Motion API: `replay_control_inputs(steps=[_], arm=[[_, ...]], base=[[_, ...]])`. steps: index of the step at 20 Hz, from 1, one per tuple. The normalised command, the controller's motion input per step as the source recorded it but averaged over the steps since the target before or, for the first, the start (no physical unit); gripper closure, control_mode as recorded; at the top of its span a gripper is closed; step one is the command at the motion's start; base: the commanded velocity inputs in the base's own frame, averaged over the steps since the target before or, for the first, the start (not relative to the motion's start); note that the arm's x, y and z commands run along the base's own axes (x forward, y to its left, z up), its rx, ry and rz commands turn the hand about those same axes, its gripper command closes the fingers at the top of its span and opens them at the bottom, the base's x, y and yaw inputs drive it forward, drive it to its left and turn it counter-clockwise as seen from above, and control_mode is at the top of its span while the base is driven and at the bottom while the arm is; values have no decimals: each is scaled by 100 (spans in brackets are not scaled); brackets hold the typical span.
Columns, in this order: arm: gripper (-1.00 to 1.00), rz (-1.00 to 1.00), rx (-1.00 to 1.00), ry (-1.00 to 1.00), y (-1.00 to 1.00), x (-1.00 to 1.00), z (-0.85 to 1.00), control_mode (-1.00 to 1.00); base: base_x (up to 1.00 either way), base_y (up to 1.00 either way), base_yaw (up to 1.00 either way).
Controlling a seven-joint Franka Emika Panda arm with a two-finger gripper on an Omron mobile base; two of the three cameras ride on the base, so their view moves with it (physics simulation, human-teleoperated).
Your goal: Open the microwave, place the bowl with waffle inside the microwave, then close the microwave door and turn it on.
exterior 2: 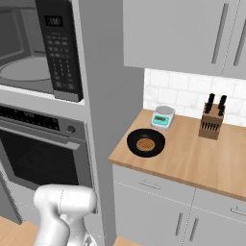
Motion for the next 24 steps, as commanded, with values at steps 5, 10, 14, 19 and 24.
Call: replay_control_inputs(steps=[5, 10, 14, 19, 24], arm=[[-100, 24, 63, 2, -93, 0, 0, -100], [-100, 25, 66, 10, -47, 32, -18, -100], [-100, 31, 67, 38, -12, 71, -41, -100], [-100, 27, 50, 63, 13, 80, -34, -100], [-100, 31, 6, 41, 53, 64, -66, -100]], base=[[0, 0, 0], [0, 0, 0], [0, 0, 0], [0, 0, 0], [0, 0, 0]])
